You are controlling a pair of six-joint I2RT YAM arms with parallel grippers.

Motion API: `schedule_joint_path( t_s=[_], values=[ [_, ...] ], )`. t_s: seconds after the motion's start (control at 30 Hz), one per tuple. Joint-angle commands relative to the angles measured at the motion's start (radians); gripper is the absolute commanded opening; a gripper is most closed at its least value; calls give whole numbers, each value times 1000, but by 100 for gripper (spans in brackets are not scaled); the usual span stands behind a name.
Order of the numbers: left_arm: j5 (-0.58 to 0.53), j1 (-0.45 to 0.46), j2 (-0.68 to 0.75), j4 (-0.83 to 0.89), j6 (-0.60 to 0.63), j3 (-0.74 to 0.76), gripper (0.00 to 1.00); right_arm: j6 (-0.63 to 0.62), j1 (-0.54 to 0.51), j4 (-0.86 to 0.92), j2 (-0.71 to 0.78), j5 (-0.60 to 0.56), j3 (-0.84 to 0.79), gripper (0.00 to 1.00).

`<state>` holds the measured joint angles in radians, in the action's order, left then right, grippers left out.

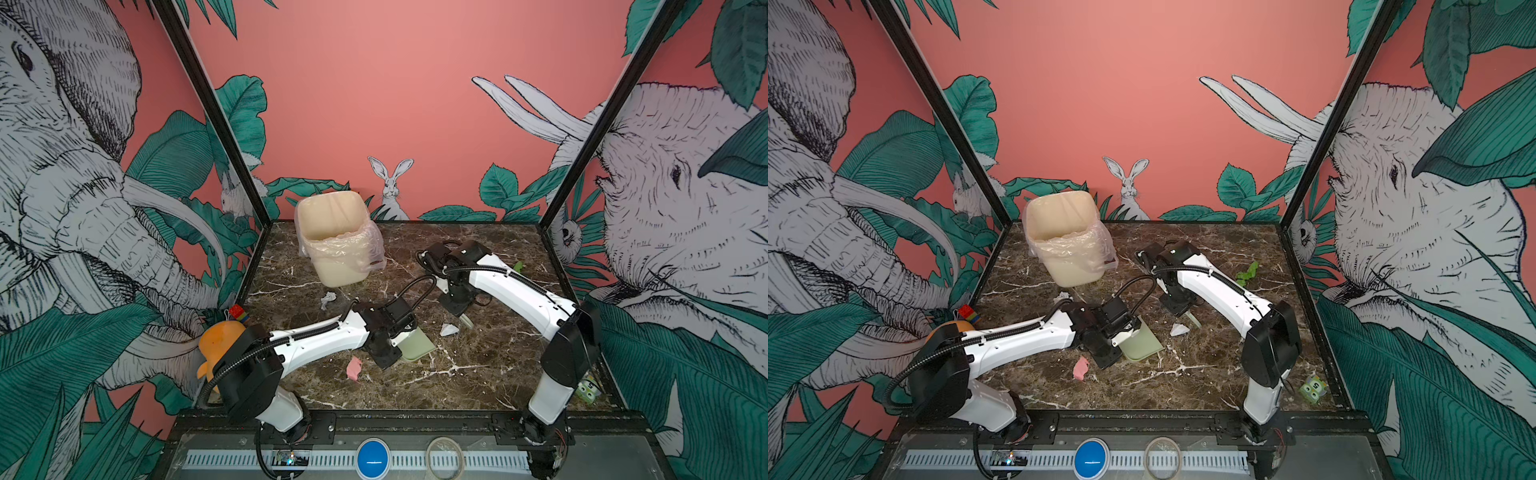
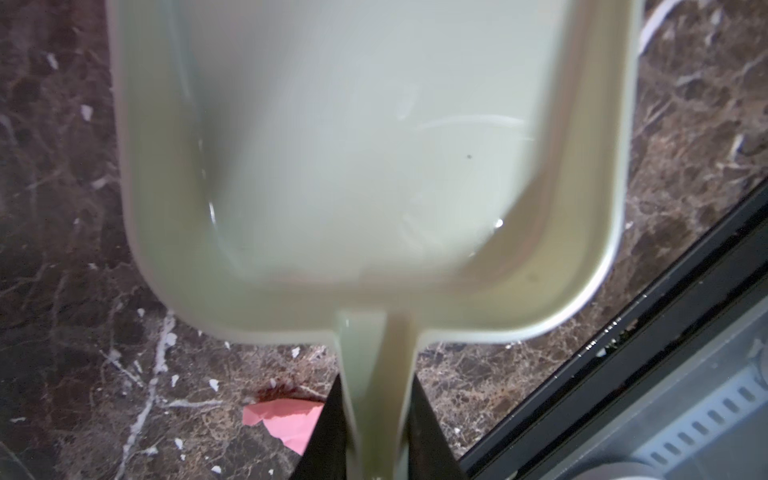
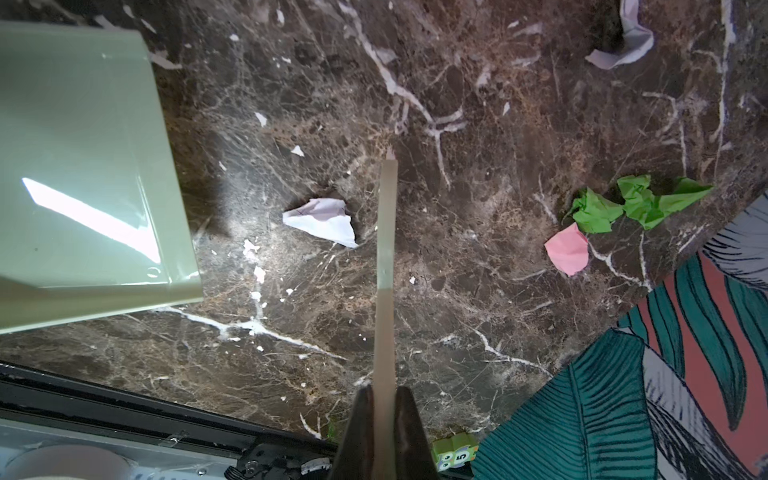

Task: Sweep away the paper scraps from the table
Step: 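Sweep the white paper scrap into the dustpan with the right gripper's brush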

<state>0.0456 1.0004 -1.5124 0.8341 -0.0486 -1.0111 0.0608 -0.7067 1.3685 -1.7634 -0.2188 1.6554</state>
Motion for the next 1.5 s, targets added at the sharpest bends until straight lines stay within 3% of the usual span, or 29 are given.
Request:
schedule_joint_path(
  t_s=[0.0,0.33,0.93,1.47],
  values=[
    [25,19,-28,-1,21,-21,12,18,31,49,41,-26,-9,0],
    [-46,49,-104,-14,32,-100,12,38,78,-12,57,69,-86,0],
    [-116,87,-199,-38,57,-150,12,63,82,-32,63,123,-107,0],
    [-108,96,-227,-37,56,-159,11,102,51,-70,96,216,-137,0]
  ],
)
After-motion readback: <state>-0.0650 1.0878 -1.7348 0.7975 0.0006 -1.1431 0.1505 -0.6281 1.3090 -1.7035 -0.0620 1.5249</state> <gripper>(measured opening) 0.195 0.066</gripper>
